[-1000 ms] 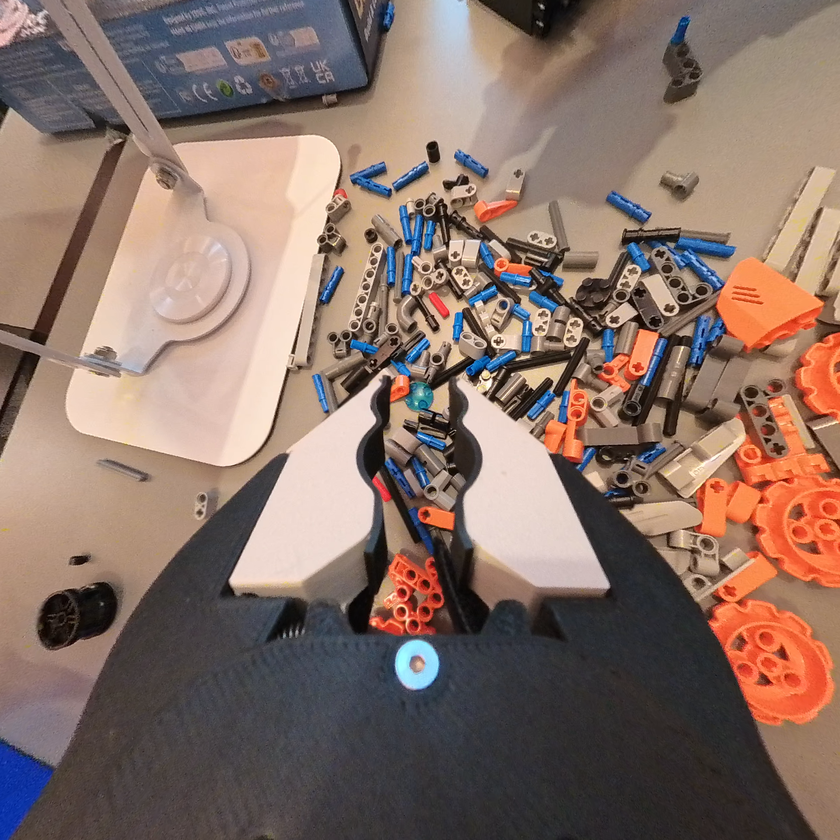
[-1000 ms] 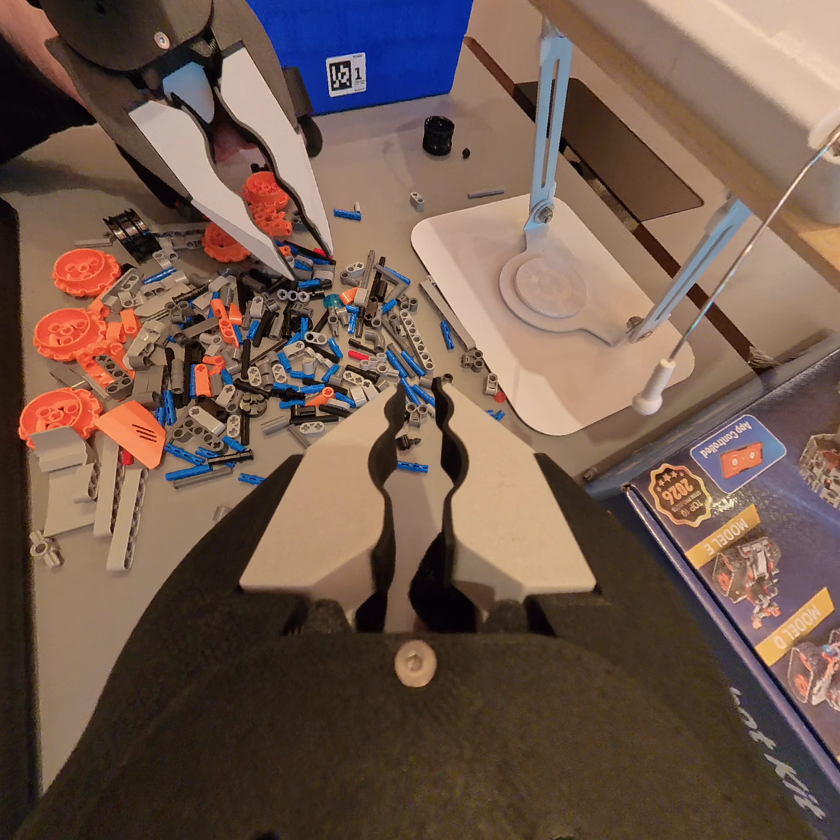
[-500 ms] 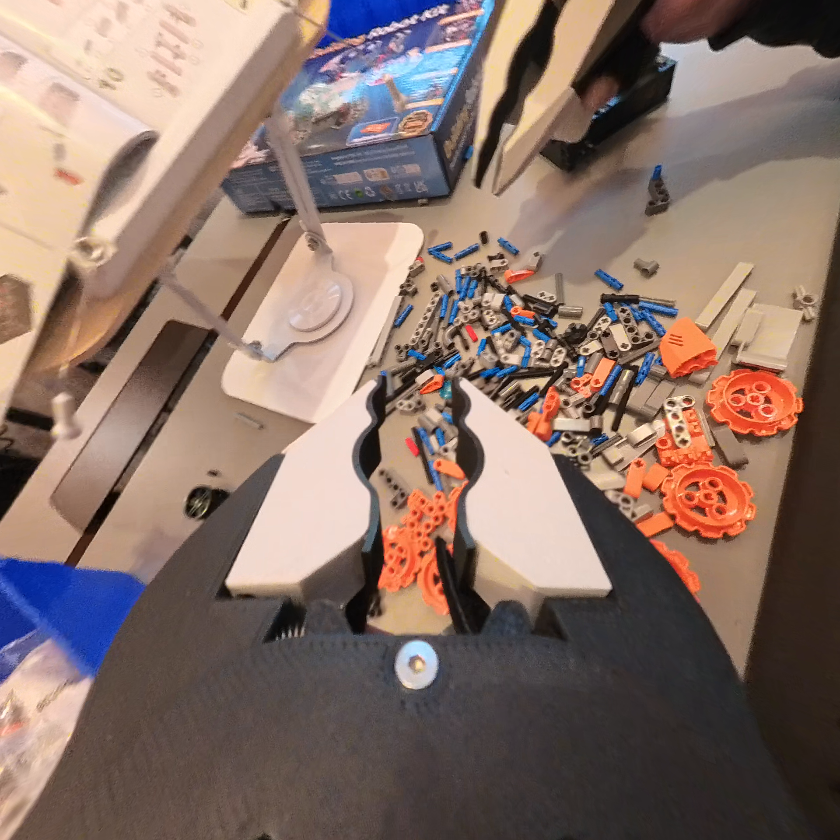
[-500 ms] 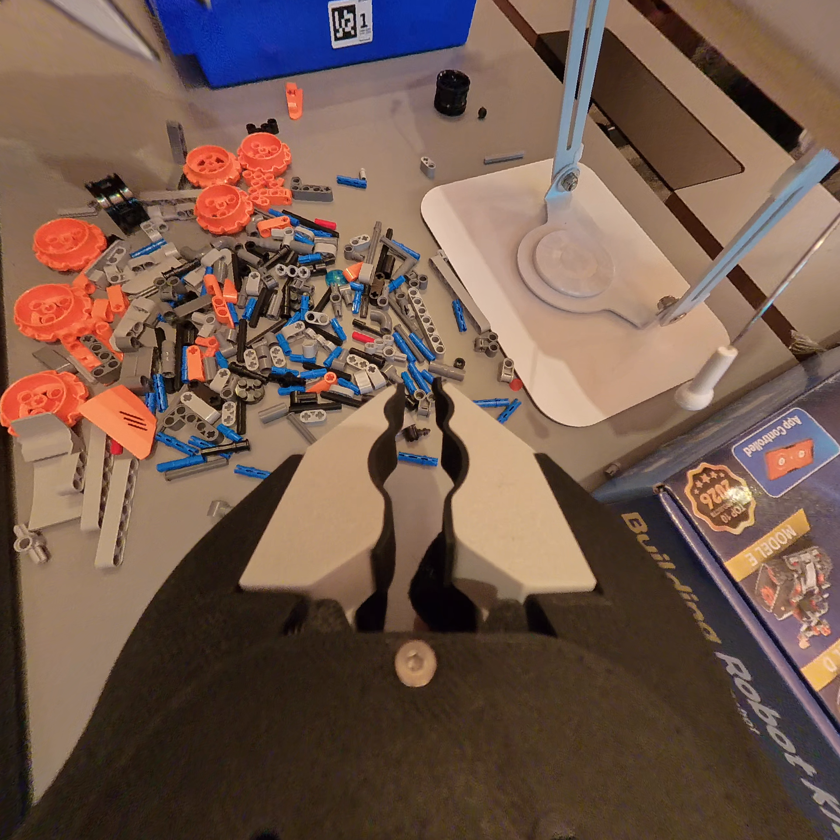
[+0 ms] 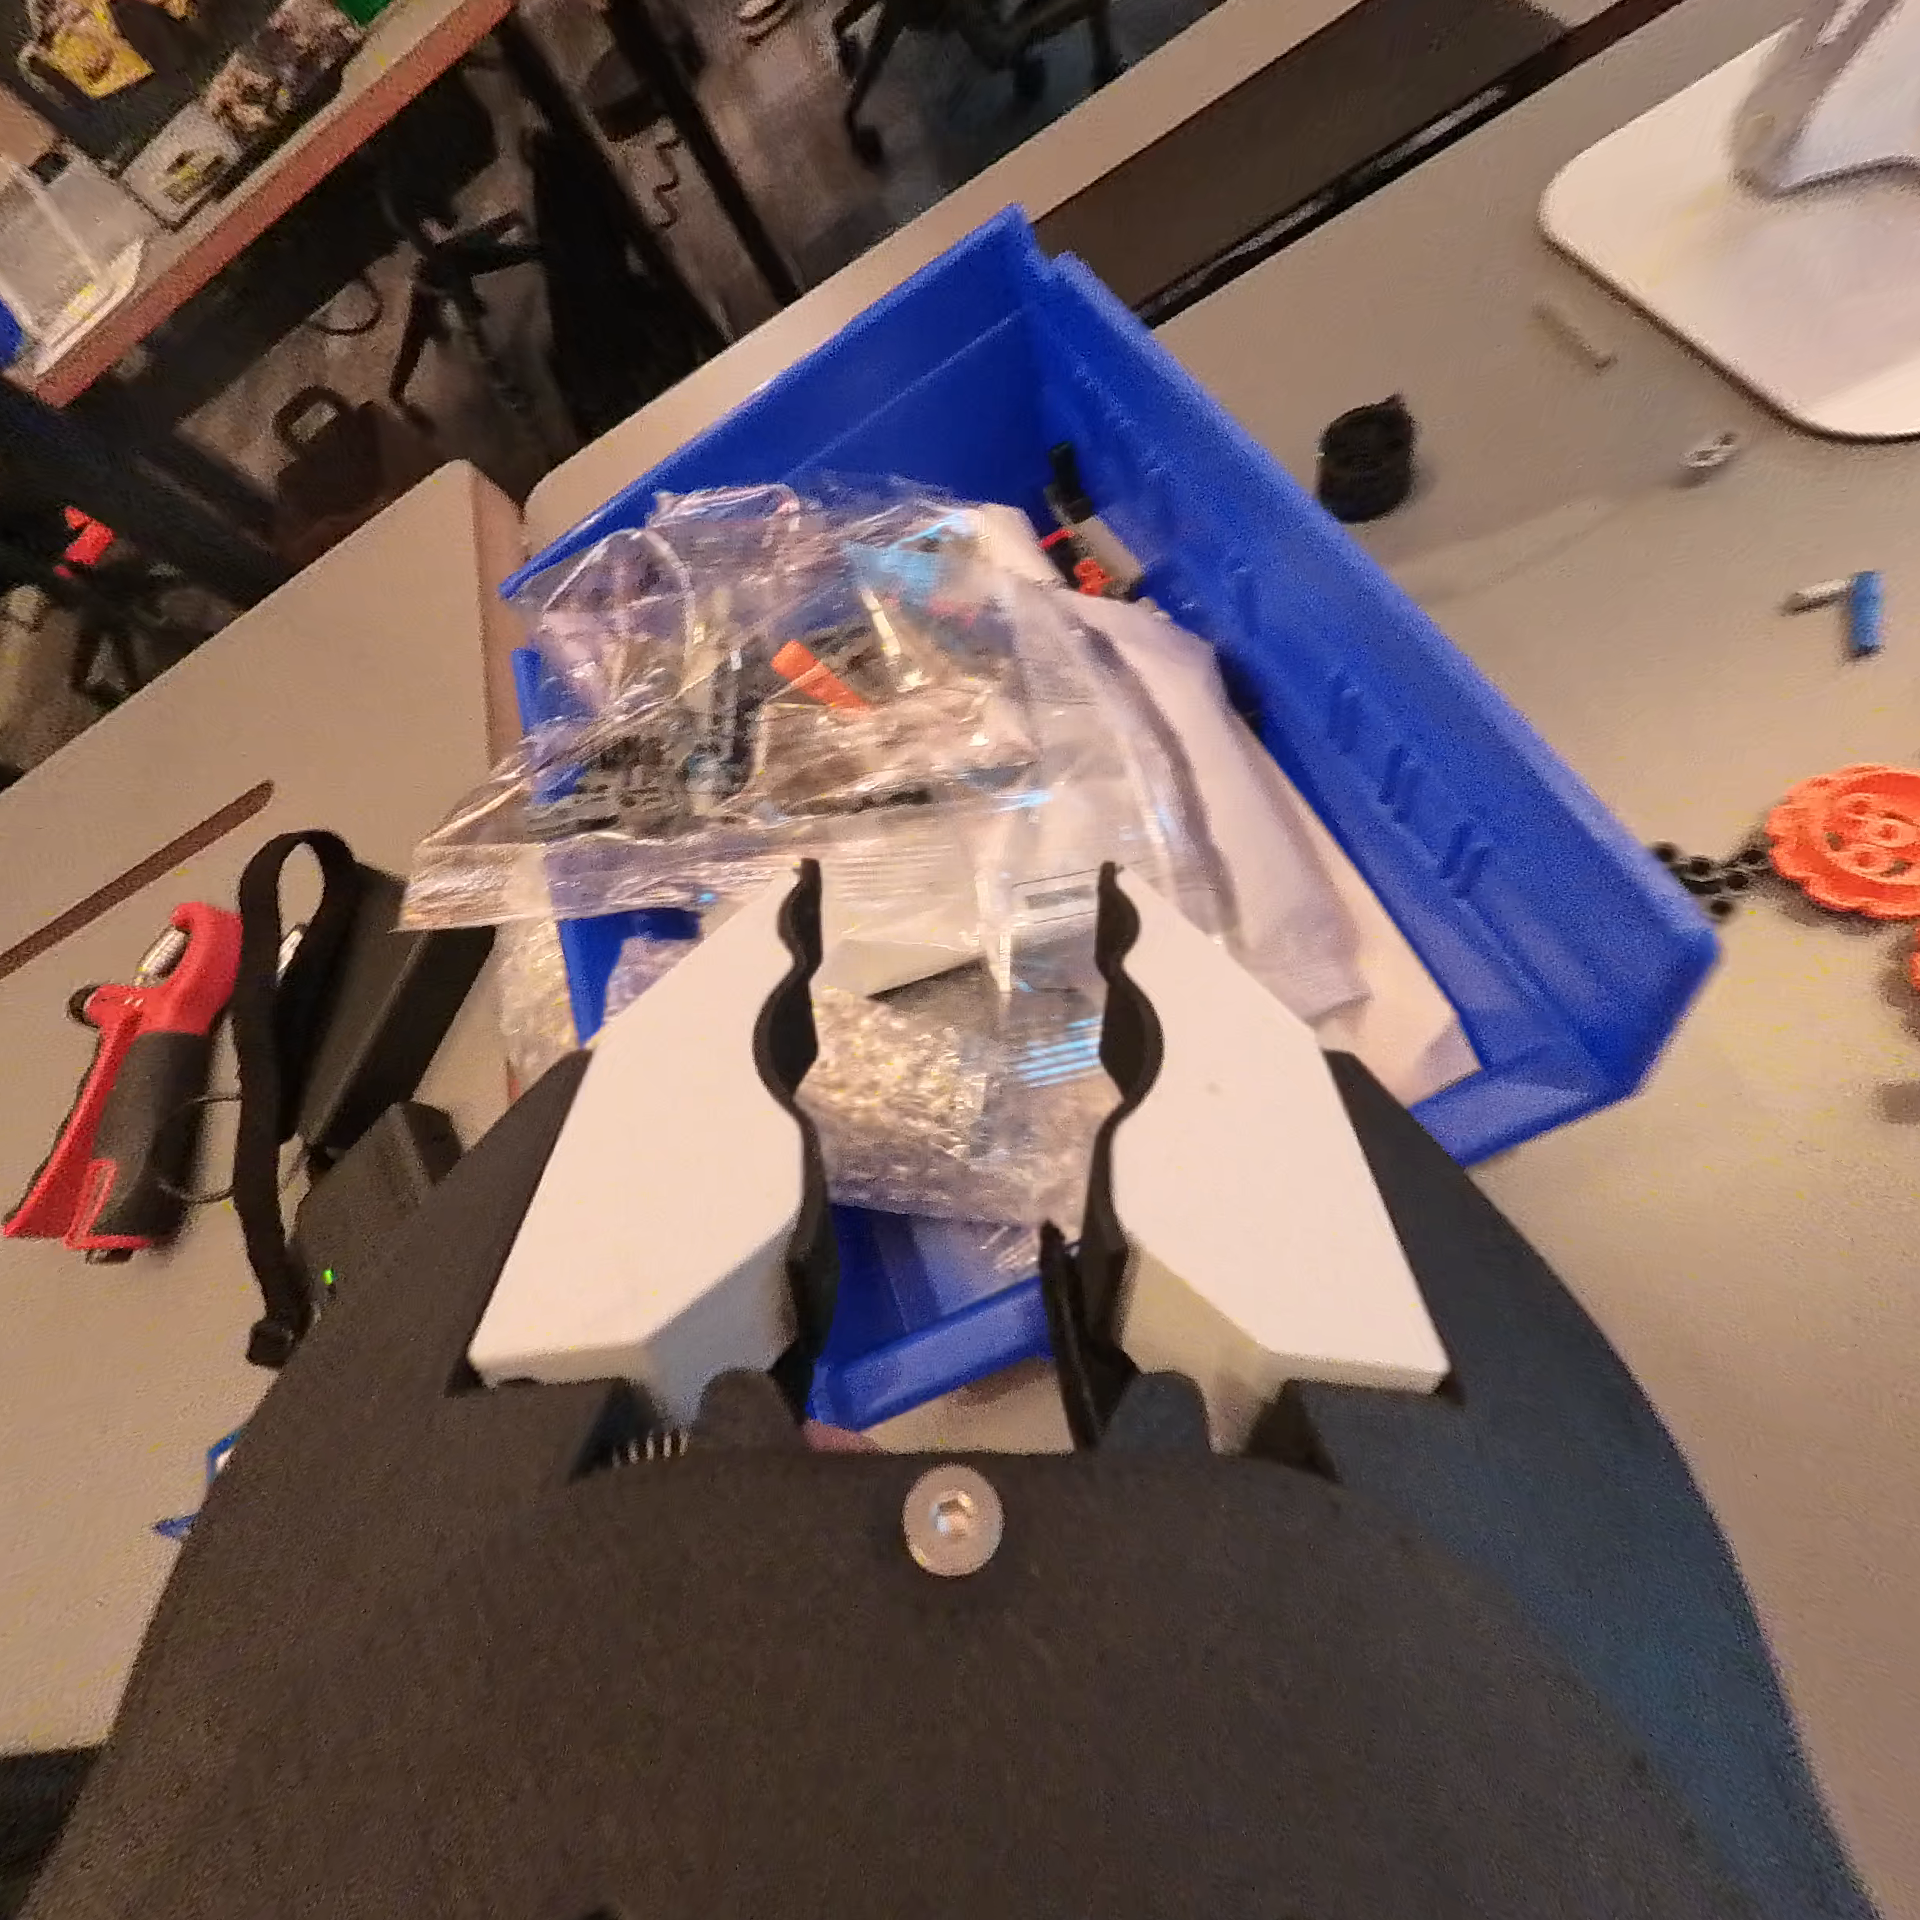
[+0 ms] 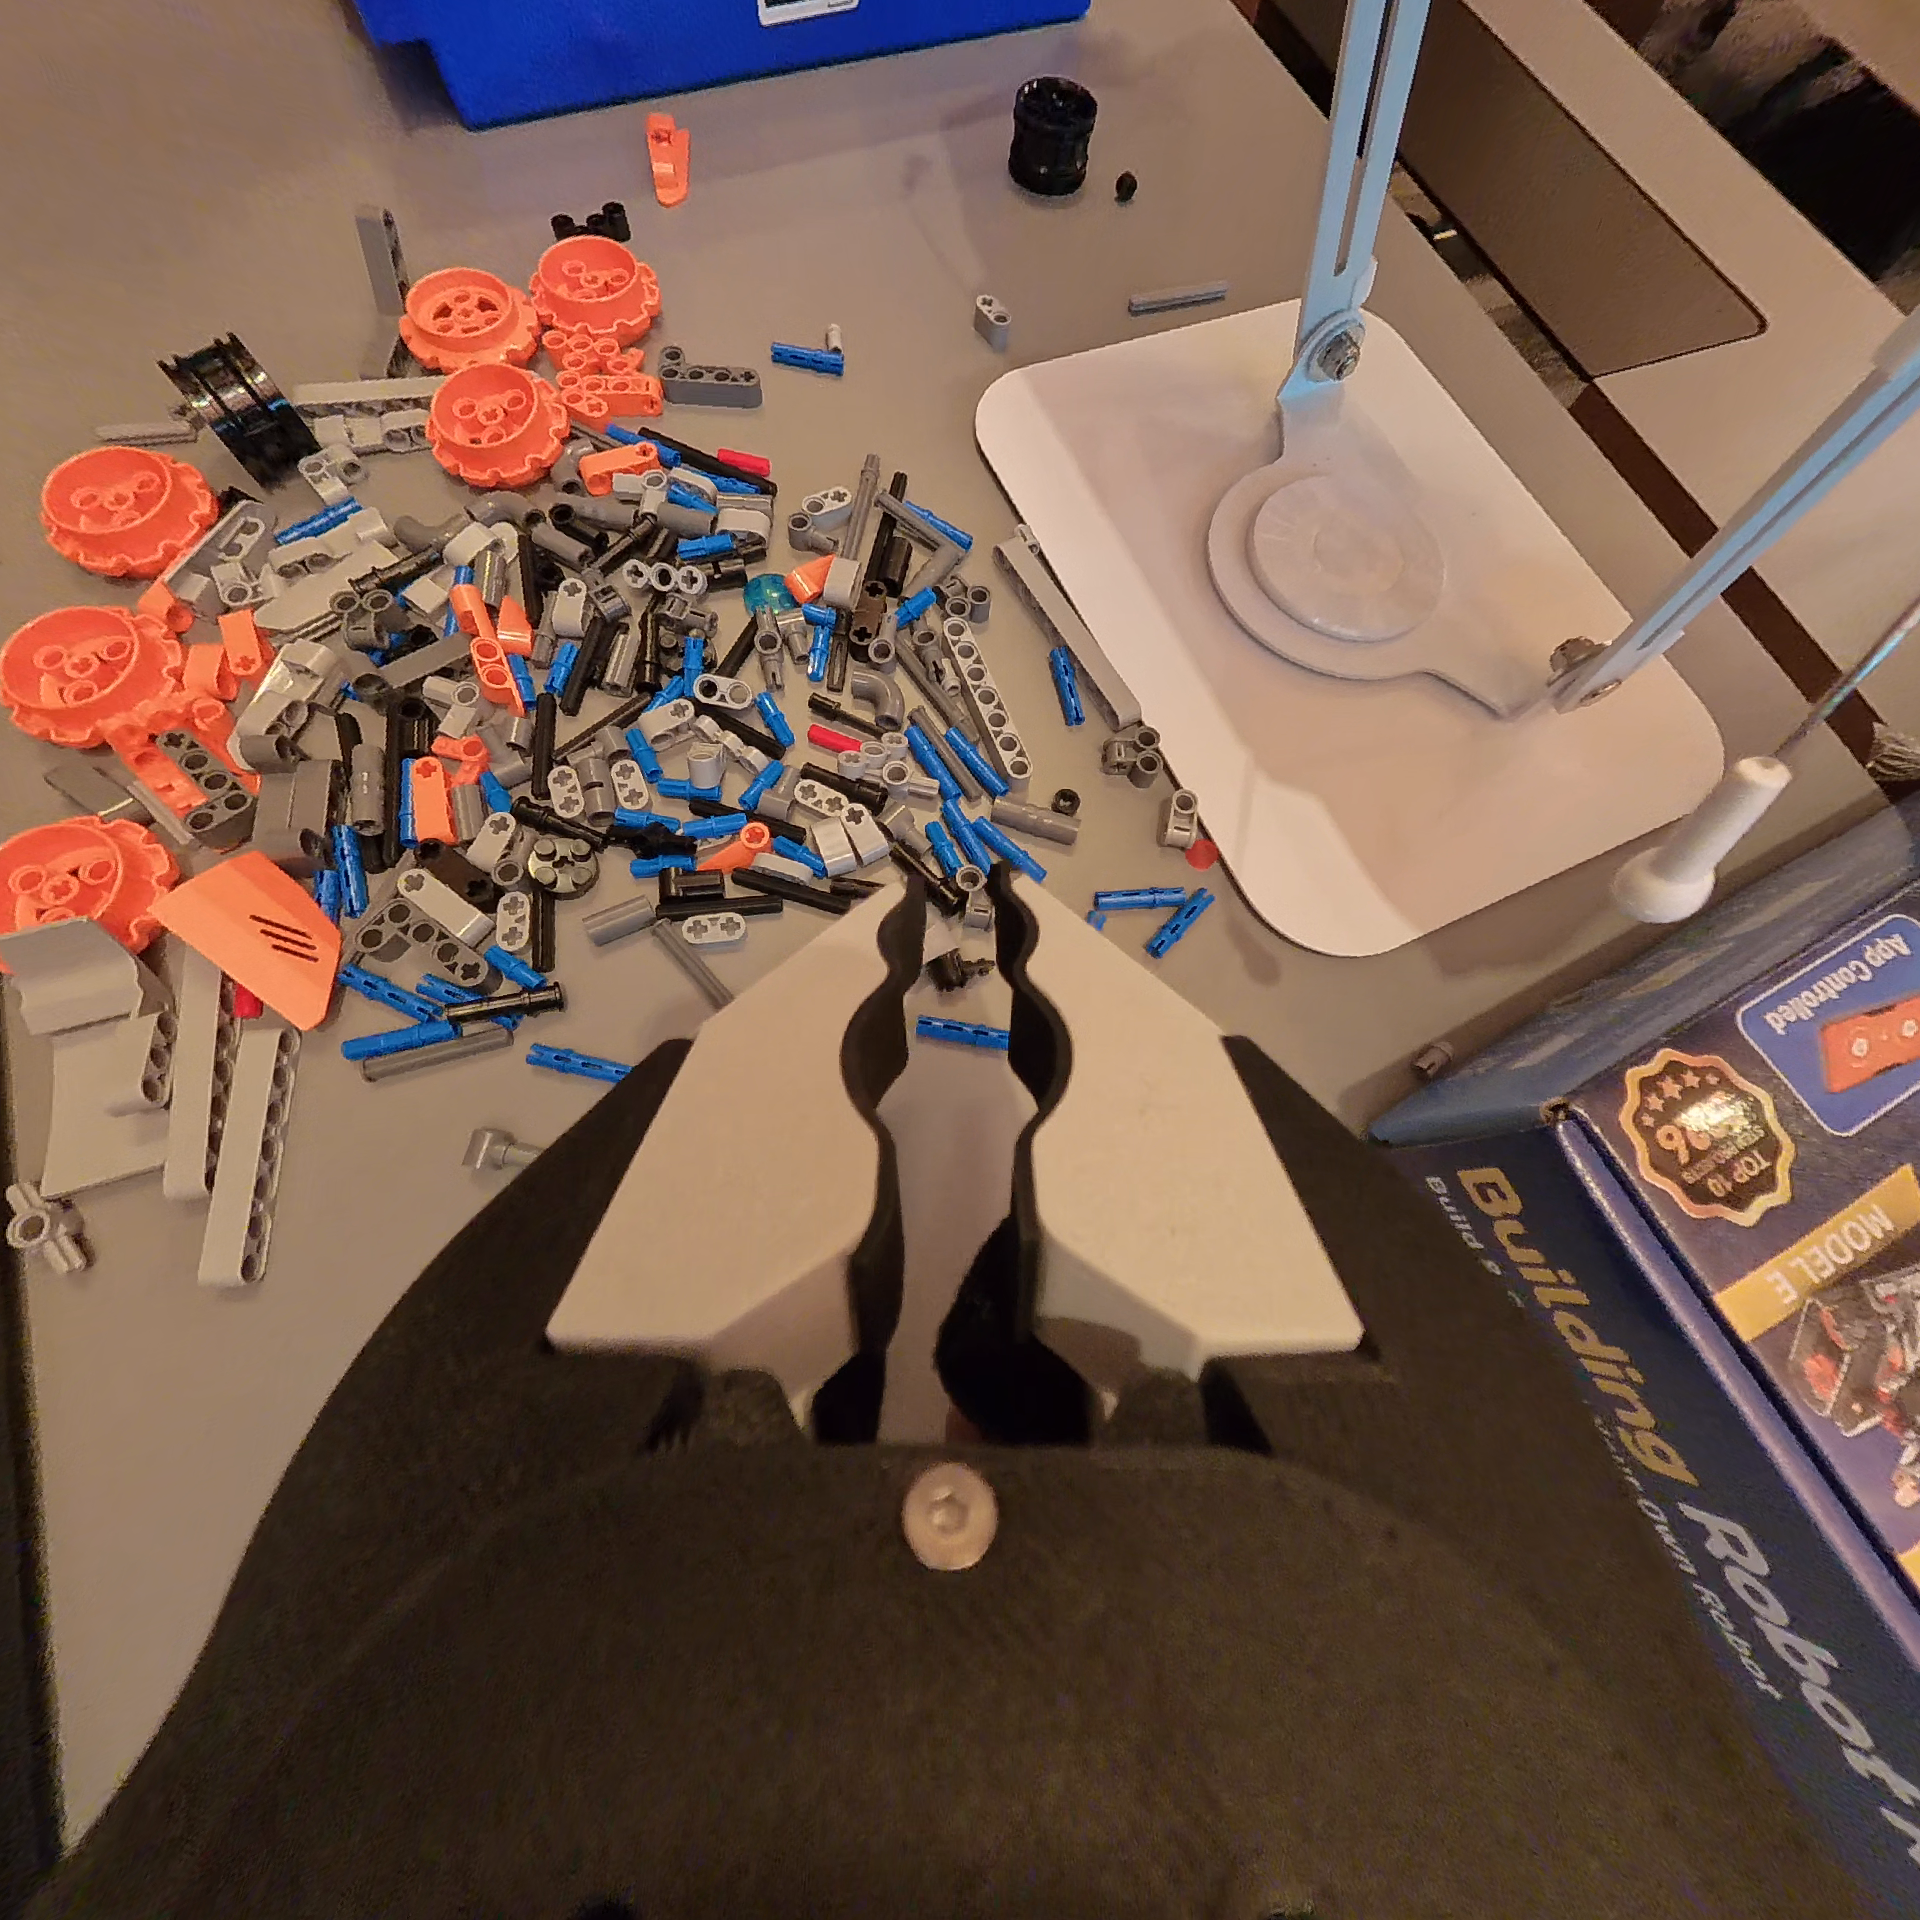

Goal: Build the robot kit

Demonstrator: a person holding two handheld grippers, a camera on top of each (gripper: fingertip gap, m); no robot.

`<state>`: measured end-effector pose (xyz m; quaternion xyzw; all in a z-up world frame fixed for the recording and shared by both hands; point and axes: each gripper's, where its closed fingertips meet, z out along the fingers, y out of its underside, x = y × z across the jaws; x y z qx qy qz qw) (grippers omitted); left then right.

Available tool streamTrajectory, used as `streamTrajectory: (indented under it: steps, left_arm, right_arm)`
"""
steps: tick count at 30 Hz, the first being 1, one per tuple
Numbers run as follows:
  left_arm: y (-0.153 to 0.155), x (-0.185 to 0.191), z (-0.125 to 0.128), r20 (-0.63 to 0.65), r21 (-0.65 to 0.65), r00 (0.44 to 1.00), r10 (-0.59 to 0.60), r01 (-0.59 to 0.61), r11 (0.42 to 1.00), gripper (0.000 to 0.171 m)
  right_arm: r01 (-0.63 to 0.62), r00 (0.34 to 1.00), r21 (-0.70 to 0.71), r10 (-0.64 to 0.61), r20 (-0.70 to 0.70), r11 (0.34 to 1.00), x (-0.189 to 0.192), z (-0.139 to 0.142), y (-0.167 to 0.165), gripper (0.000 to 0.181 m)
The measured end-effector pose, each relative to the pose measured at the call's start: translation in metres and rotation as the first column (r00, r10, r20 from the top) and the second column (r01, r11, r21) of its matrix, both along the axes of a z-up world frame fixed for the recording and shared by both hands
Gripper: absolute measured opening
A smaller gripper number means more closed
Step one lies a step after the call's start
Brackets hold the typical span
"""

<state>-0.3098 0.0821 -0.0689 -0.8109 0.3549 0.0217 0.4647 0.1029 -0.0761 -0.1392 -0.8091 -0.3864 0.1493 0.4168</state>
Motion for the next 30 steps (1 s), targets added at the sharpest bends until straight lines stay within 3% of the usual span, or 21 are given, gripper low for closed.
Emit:
streamTrajectory:
  steps: [3, 5, 7, 10, 13, 16, 18, 21, 27, 30]
  left_arm:
    - [-0.003, 0.016, -0.003, 0.107, -0.066, 0.991, -0.079, 0.086, 0.994, 0.029]
    - [0.001, 0.015, -0.011, 0.068, -0.091, 0.995, -0.067, 0.073, 0.993, 0.0]
    - [0.005, 0.01, -0.013, 0.023, -0.088, 0.998, -0.059, 0.061, 0.994, 0.0]
    - [0.009, 0.017, 0.008, 0.116, -0.049, 0.99, -0.076, 0.083, 0.995, 0.0]
    - [0.012, 0.013, 0.017, 0.121, -0.078, 0.991, -0.065, 0.075, 0.994, 0.0]
    - [0.004, 0.003, 0.003, 0.118, -0.195, 0.993, -0.017, 0.039, 0.98, 0.031]
    - [-0.004, 0.009, -0.018, 0.128, -0.286, 0.991, -0.03, 0.066, 0.956, 0.034]
    - [0.002, 0.011, -0.035, 0.079, -0.292, 0.997, -0.025, 0.047, 0.955, 0.0]
    - [0.039, 0.032, 0.015, 0.135, -0.102, 0.99, -0.044, 0.058, 0.993, 0.0]
    - [0.062, 0.041, 0.028, 0.166, -0.09, 0.985, -0.034, 0.05, 0.995, 0.0]
  right_arm:
    - [-0.002, 1.0, -0.003, 0.002, -0.001, 1.0, -0.001, 0.0, 0.0, 0.012]
    - [-0.003, 1.0, -0.004, 0.003, 0.002, 1.0, -0.001, -0.001, 0.0, 0.012]
    - [-0.003, 1.0, -0.008, 0.003, 0.003, 1.0, -0.001, -0.002, 0.0, 0.012]
    - [-0.003, 1.0, -0.009, 0.003, 0.003, 1.0, -0.001, -0.002, 0.0, 0.011]
    - [-0.002, 1.0, -0.013, 0.002, 0.004, 1.0, -0.001, -0.003, 0.0, 0.012]
    - [-0.001, 1.0, -0.008, 0.001, 0.003, 1.0, 0.0, -0.001, 0.0, 0.011]
    - [-0.002, 1.0, -0.013, 0.002, 0.001, 1.0, -0.001, -0.001, -0.001, 0.011]
    - [-0.006, 1.0, -0.016, 0.006, 0.005, 1.0, -0.002, -0.003, -0.001, 0.012]
    - [-0.001, 1.0, -0.021, 0.001, 0.003, 1.0, -0.001, -0.004, 0.0, 0.012]
    - [-0.004, 1.0, -0.026, 0.004, 0.008, 1.0, -0.001, -0.005, -0.001, 0.012]
